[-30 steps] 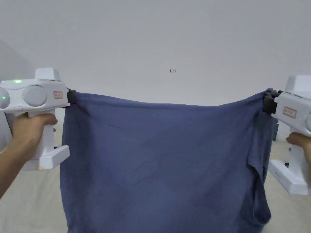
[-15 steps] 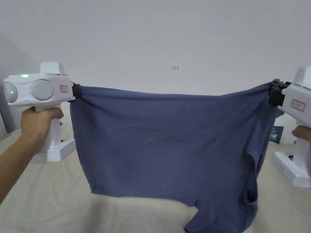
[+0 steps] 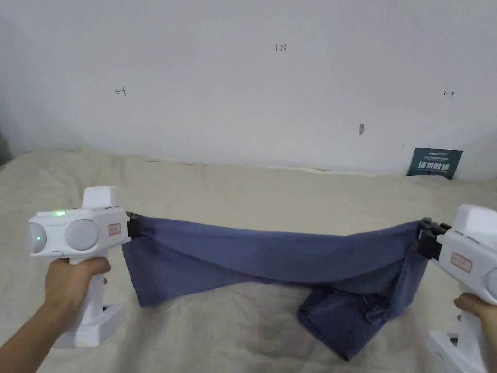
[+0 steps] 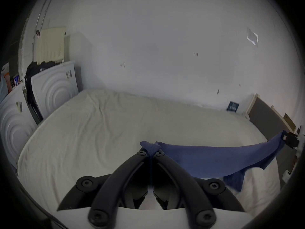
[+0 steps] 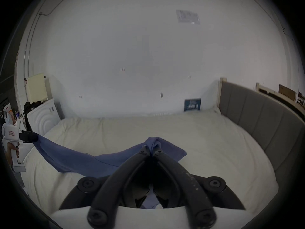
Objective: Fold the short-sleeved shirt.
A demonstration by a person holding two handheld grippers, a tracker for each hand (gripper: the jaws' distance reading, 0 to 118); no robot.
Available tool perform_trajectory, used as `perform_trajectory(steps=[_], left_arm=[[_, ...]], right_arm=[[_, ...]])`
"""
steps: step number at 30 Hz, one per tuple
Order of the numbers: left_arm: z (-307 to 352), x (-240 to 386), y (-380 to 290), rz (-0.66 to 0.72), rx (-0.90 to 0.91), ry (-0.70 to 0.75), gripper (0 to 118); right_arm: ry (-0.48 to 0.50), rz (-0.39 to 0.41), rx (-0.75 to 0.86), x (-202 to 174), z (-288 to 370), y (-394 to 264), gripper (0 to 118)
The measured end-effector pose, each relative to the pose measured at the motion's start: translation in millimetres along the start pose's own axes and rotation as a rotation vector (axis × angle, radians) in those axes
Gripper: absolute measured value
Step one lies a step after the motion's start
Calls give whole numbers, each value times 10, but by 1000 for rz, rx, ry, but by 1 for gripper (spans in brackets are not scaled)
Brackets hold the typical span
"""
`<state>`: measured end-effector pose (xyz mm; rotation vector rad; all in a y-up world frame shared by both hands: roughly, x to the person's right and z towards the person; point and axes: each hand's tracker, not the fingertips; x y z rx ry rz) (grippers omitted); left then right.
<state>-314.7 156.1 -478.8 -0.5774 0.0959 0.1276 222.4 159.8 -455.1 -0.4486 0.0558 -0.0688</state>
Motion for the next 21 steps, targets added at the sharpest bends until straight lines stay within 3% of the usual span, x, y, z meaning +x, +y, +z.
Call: perform_trajectory(steps=[11, 21], left_arm=[[547, -370, -1624, 3, -240, 25, 4], [1287, -637, -2559, 29, -344, 72, 4]], right_arm=[[32, -81, -215, 170, 872, -1589, 3], [31, -149, -299, 238, 1816, -2423, 3]])
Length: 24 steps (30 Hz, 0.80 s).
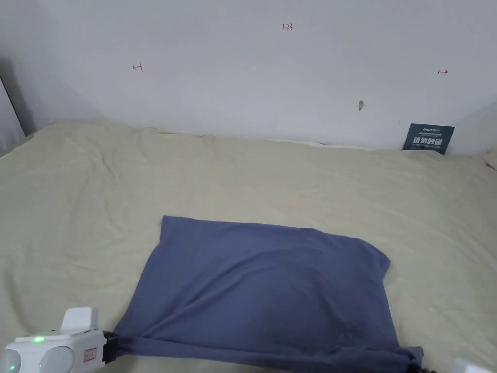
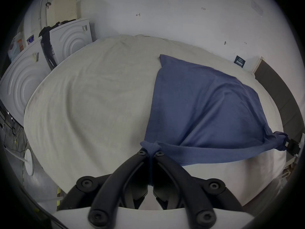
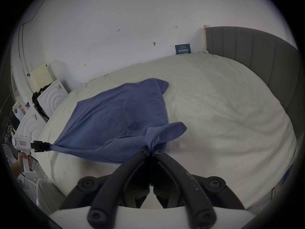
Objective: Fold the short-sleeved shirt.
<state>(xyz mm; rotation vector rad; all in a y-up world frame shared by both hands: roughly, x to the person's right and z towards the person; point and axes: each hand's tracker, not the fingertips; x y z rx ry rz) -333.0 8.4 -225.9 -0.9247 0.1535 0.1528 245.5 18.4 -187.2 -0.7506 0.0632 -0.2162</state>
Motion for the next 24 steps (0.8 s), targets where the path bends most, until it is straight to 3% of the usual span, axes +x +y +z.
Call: perform_trajectory(steps=[9, 18, 20, 21, 22, 23, 24], left_arm=[[96, -146, -549, -31, -44, 40, 4], [220, -4, -633, -11, -94, 55, 6], [239, 7, -616, -6, -93, 64, 23], [261, 20, -606, -5, -94, 72, 48], [253, 31, -620, -2, -100, 92, 58], [283, 44, -603, 8, -109, 113, 58], [325, 52, -582, 15, -110, 111, 84]], right_arm=[[-14, -16, -95, -34, 273, -580, 3], [-101, -2, -241, -64, -5, -867, 3], [-108, 3, -247, -100, -24, -872, 7], [-113, 5, -245, -123, 1, -854, 18], [-117, 15, -238, -142, 41, -827, 23], [-120, 27, -224, -168, 81, -791, 23], [-125, 36, -211, -219, 135, -725, 46]])
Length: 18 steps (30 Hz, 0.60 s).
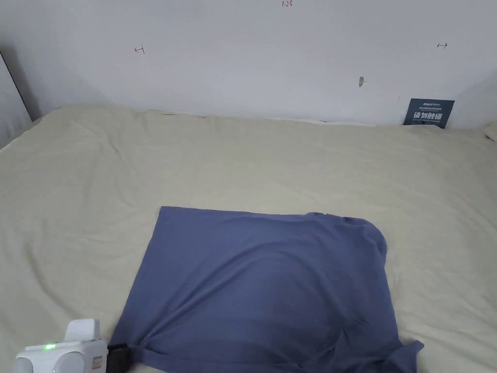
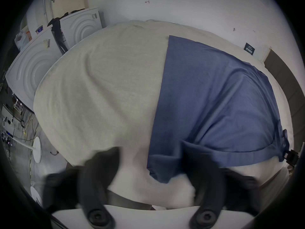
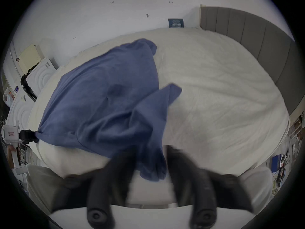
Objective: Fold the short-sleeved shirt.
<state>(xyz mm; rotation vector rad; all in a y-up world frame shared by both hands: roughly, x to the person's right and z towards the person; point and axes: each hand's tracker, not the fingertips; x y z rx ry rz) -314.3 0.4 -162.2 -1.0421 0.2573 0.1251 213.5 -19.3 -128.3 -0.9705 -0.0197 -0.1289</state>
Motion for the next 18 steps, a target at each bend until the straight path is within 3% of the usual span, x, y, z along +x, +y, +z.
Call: perform_trajectory(steps=[1, 2, 3, 6, 11, 18], left_arm=[[87, -6, 24, 22, 20, -29, 104], [195, 2, 59, 40, 66, -68, 114], [315, 18, 105, 60, 116, -97, 114], [749, 69, 299, 101, 256, -160, 114], [1285, 228, 582, 52, 540, -166, 114], [1609, 430, 715, -16, 791, -132, 108]], right_arm=[[6, 11, 25, -19, 72, 71, 70], [27, 24, 75, -38, 162, 157, 88], [42, 28, 118, -65, 250, 237, 101], [31, 49, 270, -170, 533, 562, 102], [50, 73, 535, -428, 1112, 1022, 102], [25, 106, 726, -677, 1506, 1233, 101]])
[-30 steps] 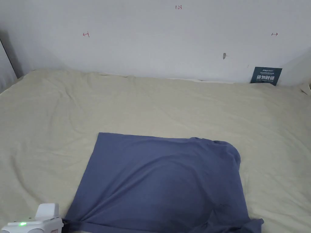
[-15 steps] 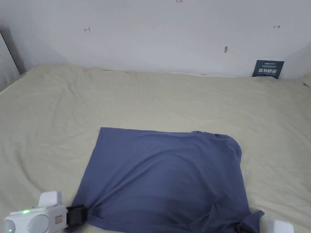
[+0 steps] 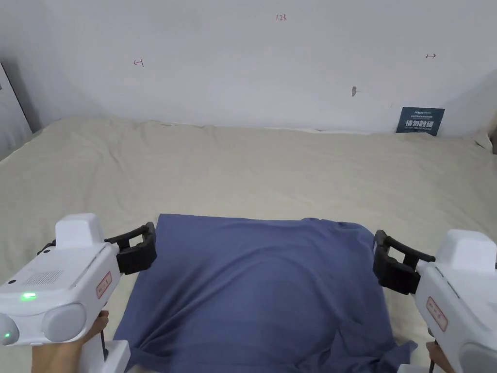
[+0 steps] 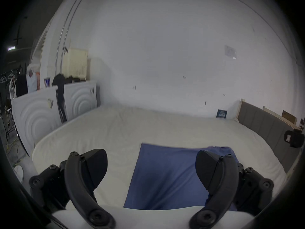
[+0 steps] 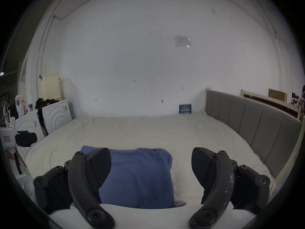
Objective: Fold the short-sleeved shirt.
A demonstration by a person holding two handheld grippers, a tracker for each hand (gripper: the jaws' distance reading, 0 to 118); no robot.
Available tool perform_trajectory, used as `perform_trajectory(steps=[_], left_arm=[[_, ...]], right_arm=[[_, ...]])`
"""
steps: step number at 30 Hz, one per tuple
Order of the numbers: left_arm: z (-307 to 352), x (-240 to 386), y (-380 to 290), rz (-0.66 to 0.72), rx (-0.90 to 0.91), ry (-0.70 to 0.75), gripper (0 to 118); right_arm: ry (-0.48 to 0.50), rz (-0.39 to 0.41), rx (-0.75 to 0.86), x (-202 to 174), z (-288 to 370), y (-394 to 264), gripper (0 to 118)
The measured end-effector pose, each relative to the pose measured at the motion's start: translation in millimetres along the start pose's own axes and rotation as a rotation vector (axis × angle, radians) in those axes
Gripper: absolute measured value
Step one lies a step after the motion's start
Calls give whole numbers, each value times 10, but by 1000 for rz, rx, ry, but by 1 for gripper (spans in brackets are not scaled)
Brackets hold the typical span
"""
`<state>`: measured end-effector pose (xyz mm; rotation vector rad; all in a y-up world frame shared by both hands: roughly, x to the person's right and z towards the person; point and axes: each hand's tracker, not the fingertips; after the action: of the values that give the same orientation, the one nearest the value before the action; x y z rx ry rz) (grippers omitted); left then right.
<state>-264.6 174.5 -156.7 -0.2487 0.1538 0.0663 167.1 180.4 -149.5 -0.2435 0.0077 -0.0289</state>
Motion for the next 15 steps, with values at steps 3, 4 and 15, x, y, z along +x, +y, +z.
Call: perform_trajectory(steps=[3, 4, 15], left_arm=[[47, 69, 48, -12, 48, -17, 93], [25, 70, 29, -9, 57, -17, 80], [-4, 180, -94, 11, 22, -73, 0]], right_arm=[[-25, 42, 41, -71, 76, 69, 78], [-27, 53, 51, -87, 102, 81, 61], [-19, 118, 75, -162, 170, 15, 1]])
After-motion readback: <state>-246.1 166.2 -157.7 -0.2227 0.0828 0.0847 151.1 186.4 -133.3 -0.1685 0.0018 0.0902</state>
